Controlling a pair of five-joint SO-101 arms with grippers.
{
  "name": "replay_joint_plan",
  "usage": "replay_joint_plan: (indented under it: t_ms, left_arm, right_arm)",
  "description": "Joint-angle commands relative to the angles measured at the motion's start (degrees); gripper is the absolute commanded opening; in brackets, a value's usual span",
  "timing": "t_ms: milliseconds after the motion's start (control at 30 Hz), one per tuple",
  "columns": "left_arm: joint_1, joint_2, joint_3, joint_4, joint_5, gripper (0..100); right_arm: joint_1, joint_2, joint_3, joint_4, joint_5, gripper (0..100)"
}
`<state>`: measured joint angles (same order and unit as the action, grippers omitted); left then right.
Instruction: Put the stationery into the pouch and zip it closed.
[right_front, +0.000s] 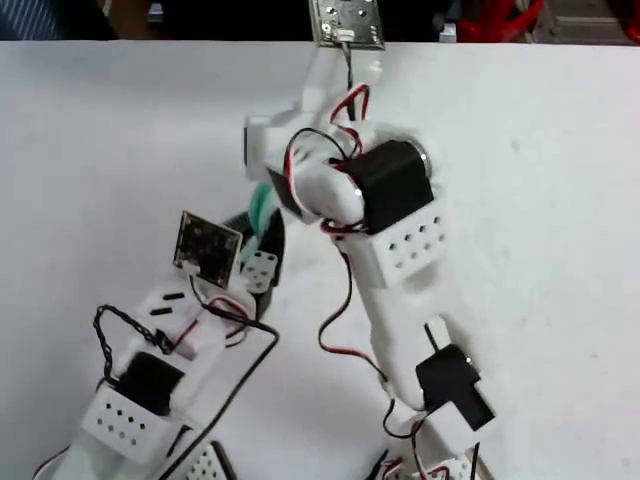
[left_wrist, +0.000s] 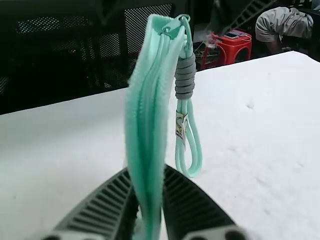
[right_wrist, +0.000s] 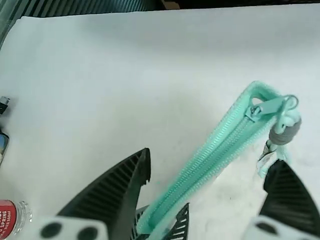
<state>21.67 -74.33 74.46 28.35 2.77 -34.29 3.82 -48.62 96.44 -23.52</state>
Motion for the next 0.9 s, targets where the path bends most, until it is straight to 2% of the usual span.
replay_joint_plan:
  t_ms: [0, 133, 200, 267, 300, 367, 467, 500, 633, 767, 867]
  left_arm:
    - [0.4, 0.0, 0.0, 0.5, -0.5, 2]
    - [0.4, 0.0, 0.0, 0.4, -0.5, 2]
    - [0.4, 0.0, 0.0, 0.4, -0.5, 2]
    - [0.4, 0.0, -0.1, 0.4, -0.5, 4]
    - [0.4, 0.0, -0.1, 0.4, -0.5, 6]
    - [0.4, 0.0, -0.1, 0.8, -0.2, 11]
    - [0.3, 0.0, -0.4, 2.1, 0.0, 18]
    - [0.3, 0.0, -1.1, 3.3, 0.0, 19]
    - [0.4, 0.0, -7.2, 12.0, 0.0, 20]
    - [0.3, 0.0, -16.0, 23.4, -0.4, 20]
    - [-4.2, 0.0, -19.9, 26.7, -0.5, 19]
  right_arm:
    - [-0.1, 2.1, -0.1, -1.2, -2.2, 35.1]
    - [0.7, 7.3, -0.4, -3.0, -2.5, 33.0]
    - [0.8, 9.1, -0.4, -3.2, -2.5, 22.0]
    - [1.3, 10.3, -0.4, -3.2, -2.5, 2.6]
    - [2.1, 10.4, -0.4, -3.2, -1.8, 0.6]
    - [4.1, 10.4, -0.4, -3.3, -0.4, 7.9]
    - [10.3, 10.4, -0.5, -4.5, 1.0, 1.0]
    - [12.7, 10.5, -0.5, -5.0, 2.7, 1.8]
    - [19.3, 11.0, 0.1, -5.7, 11.4, 1.8]
    - [21.3, 11.1, 0.3, -4.1, 21.7, 1.9]
    - [22.5, 12.3, 1.3, -3.2, 30.2, 1.9]
